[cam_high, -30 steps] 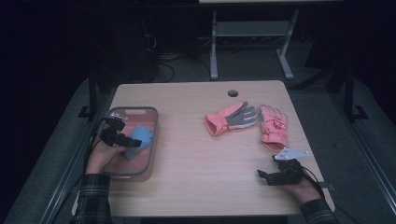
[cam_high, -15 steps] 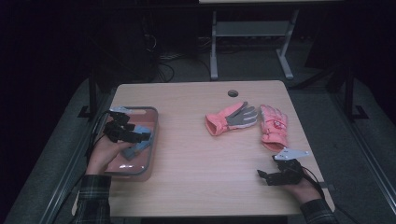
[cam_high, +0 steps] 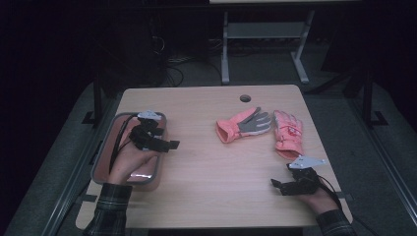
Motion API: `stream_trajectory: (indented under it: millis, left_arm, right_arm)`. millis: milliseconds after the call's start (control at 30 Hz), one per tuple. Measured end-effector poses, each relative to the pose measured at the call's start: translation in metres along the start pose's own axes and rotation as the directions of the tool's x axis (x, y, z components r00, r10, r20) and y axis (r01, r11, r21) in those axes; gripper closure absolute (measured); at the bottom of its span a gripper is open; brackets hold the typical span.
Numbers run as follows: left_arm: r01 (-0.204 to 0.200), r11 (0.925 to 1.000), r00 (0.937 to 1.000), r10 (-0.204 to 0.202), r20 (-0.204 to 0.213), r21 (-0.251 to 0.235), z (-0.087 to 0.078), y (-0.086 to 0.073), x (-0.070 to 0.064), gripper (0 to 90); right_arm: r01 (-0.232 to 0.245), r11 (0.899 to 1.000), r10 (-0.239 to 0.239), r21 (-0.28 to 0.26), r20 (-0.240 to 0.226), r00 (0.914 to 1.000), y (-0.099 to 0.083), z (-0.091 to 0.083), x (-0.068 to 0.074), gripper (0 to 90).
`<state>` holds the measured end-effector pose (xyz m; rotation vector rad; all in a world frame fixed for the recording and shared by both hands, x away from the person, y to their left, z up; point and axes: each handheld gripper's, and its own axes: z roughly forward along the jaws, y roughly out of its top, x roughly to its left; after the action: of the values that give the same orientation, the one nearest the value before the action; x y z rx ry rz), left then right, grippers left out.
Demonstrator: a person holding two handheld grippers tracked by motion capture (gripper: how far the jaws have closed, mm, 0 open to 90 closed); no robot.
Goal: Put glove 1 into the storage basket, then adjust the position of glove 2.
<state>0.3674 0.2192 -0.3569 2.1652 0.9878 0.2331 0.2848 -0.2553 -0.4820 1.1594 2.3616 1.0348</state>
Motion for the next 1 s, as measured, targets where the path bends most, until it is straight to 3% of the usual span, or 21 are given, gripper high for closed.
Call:
stream_trajectory:
  millis: [67,233,400,433,700,800,1000]
  left_arm:
    - [-0.029,0.9996,0.9993,0.028,0.025,0.004,0.009,0.007,-0.012,15.3]
    - [-0.053,0.9986,0.9966,0.053,0.064,-0.004,0.023,0.018,-0.029,22.7]
    - [-0.071,0.9974,0.9948,0.072,0.073,-0.010,0.038,0.028,-0.043,27.1]
    - [-0.081,0.9967,0.9945,0.081,0.066,-0.006,0.046,0.031,-0.047,31.8]
    - [-0.080,0.9964,0.9937,0.077,0.081,0.029,0.083,0.036,-0.056,39.3]
    - [-0.084,0.9951,0.9926,0.078,0.093,0.053,0.105,0.035,-0.058,40.9]
    - [-0.126,0.9905,0.9877,0.120,0.101,0.056,0.140,0.036,-0.062,46.5]
  right_arm:
    - [0.000,1.000,0.000,0.000,0.000,1.0000,0.000,0.000,0.000,13.5]
    - [-0.001,1.000,0.001,0.001,0.000,1.0000,0.000,0.000,0.000,13.5]
    - [-0.001,1.000,0.001,0.001,0.000,1.0000,0.000,0.000,0.000,13.5]
    - [-0.001,1.000,0.001,0.000,0.000,1.0000,0.000,0.000,0.000,13.4]
    - [-0.001,1.000,0.001,0.001,0.000,1.0000,0.000,0.000,0.000,13.4]
    - [-0.001,1.000,0.001,0.001,-0.001,1.0000,0.000,0.000,0.000,13.4]
    - [-0.001,1.000,0.001,0.001,-0.001,1.0000,0.000,0.000,0.000,13.4]
